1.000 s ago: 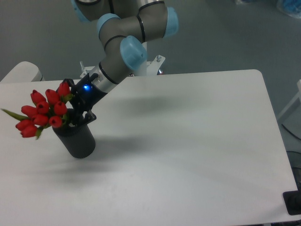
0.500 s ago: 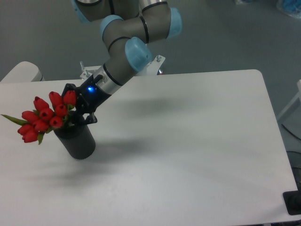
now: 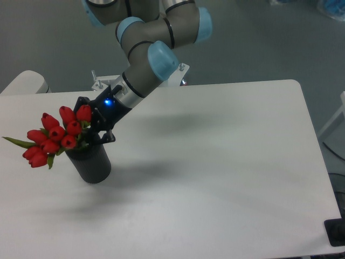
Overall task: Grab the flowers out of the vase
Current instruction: 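Lift the gripped tulips straight up out of the black vase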
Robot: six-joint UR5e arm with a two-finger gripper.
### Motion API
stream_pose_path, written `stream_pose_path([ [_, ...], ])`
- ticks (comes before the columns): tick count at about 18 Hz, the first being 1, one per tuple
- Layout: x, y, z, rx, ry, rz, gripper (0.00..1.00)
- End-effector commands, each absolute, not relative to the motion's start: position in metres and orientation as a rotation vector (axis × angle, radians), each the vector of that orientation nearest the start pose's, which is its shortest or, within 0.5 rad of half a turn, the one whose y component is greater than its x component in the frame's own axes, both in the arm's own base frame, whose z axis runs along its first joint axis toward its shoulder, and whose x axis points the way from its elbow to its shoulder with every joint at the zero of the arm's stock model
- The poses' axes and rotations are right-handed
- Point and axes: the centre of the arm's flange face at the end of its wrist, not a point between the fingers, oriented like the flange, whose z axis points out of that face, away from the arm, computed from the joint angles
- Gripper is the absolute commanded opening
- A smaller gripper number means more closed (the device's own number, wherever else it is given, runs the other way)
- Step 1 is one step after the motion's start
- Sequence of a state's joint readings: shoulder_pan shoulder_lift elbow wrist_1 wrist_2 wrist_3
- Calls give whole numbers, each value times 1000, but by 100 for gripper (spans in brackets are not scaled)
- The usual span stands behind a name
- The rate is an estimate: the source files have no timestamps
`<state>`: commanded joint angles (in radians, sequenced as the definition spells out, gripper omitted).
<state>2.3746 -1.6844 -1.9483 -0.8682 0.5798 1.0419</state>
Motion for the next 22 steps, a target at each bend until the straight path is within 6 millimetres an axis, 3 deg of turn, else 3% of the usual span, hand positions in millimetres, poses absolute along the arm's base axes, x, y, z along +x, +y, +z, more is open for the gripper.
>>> stream_pose_path([
  [6,-209,496,412,-2137,318,-490,37],
  [13,-205,496,443,-2130,255,-491,37],
  [22,-182,484,485,-2052,229,-537,36],
])
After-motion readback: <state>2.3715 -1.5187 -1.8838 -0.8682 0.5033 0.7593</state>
